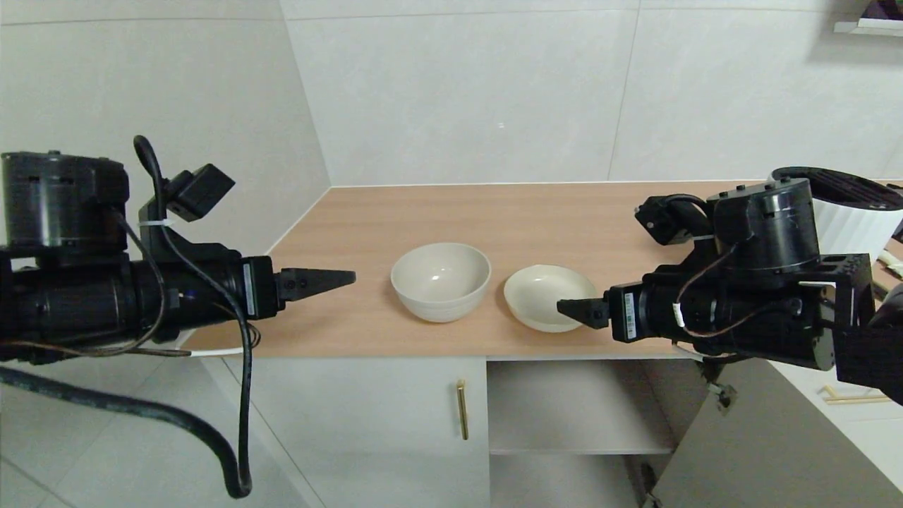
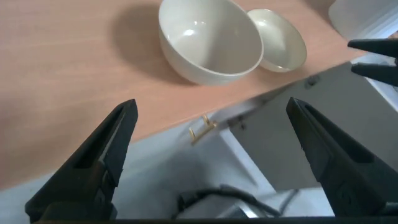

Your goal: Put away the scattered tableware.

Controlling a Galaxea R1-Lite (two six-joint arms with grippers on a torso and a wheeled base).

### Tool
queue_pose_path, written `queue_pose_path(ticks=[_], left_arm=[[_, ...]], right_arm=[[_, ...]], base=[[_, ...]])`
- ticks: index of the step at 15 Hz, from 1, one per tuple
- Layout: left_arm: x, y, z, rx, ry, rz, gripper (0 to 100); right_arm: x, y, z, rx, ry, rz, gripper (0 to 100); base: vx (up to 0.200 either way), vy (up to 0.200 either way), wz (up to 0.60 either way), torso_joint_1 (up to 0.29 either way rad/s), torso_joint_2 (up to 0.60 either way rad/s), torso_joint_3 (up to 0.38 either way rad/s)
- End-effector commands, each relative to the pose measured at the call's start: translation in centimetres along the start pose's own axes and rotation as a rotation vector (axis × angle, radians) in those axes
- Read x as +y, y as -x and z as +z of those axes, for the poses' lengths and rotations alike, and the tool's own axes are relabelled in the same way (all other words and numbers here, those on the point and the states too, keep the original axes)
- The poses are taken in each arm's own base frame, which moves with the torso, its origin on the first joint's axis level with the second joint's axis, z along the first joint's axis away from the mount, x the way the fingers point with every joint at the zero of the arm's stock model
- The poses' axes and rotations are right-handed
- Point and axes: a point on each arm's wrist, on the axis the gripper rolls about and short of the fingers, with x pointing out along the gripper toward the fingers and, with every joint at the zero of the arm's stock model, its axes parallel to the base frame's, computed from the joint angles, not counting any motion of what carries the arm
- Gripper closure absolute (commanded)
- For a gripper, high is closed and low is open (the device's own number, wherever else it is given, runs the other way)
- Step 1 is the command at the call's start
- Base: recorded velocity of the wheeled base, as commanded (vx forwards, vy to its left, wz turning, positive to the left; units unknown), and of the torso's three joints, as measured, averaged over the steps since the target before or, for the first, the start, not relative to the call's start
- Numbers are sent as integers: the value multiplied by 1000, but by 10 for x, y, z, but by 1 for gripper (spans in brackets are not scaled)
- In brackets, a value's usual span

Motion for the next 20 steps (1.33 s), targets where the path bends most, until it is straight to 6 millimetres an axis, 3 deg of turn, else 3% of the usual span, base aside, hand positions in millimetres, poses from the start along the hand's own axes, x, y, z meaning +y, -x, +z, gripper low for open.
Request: queue_pose_path(ticks=[1, 4, 7, 9, 13, 20], left_arm=[[-2, -6, 26, 55, 66, 14, 0], [-1, -22, 23, 114, 221, 23, 0], [-11, -44, 22, 110, 334, 71, 0], [-12, -66, 12, 140, 339, 141, 0], [-13, -117, -4, 53, 366, 275, 0], [-7, -140, -17, 77, 395, 285, 0]], right_arm=[[1, -7, 4, 8, -8, -6, 0], [-2, -10, 11, 92, -61, -37, 0], [-2, -24, 23, 206, -229, -133, 0], [-12, -40, 20, 195, -230, -249, 0], [-28, -59, 16, 203, -253, -306, 0], [-31, -61, 18, 178, -270, -310, 0]], base=[[0, 0, 0, 0, 0, 0], [0, 0, 0, 0, 0, 0], [0, 0, 0, 0, 0, 0], [0, 0, 0, 0, 0, 0], [0, 0, 0, 0, 0, 0], [0, 0, 0, 0, 0, 0]])
